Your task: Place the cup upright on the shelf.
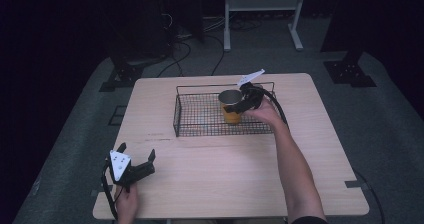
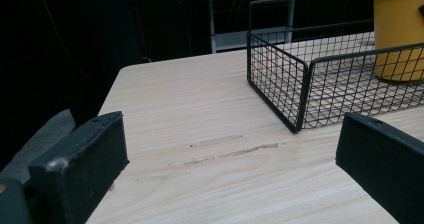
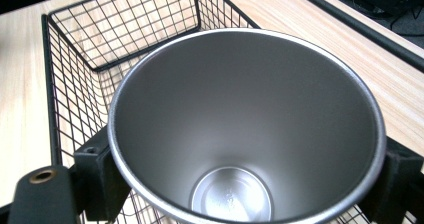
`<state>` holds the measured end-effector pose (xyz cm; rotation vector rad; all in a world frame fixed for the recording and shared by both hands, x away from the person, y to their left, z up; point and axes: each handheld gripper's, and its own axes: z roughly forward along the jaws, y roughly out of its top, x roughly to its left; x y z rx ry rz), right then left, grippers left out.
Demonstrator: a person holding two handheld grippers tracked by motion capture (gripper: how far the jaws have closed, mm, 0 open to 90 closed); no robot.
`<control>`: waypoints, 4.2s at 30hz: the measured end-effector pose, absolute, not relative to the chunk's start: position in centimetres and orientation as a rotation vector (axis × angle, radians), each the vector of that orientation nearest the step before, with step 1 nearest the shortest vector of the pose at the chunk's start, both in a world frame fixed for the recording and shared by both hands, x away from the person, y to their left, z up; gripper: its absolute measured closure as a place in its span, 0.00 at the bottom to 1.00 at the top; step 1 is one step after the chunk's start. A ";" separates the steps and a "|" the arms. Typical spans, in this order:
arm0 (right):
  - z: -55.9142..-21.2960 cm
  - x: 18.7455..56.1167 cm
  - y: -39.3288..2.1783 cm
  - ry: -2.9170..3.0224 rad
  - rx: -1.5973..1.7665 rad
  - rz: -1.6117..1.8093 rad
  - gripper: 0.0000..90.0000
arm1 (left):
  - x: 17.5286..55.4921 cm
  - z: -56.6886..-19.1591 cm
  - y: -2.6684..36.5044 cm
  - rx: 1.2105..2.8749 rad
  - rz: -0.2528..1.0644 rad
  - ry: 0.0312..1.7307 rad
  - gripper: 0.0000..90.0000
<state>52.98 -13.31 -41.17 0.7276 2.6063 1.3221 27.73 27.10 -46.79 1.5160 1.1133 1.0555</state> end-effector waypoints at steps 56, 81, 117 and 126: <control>-39.6 51.1 -15.6 2.607 0.714 1.201 0.10 | 27.7 -46.8 27.1 1.516 1.059 1.112 0.00; -37.8 49.1 -18.6 2.571 0.694 1.282 0.10 | 27.8 -46.8 27.1 1.517 1.063 1.119 0.00; -36.3 44.0 -24.5 2.447 0.675 1.453 0.11 | 27.8 -46.8 27.1 1.515 1.066 1.121 0.00; -36.8 43.1 -25.4 2.439 0.690 1.472 0.11 | 27.8 -46.8 27.1 1.515 1.068 1.120 0.00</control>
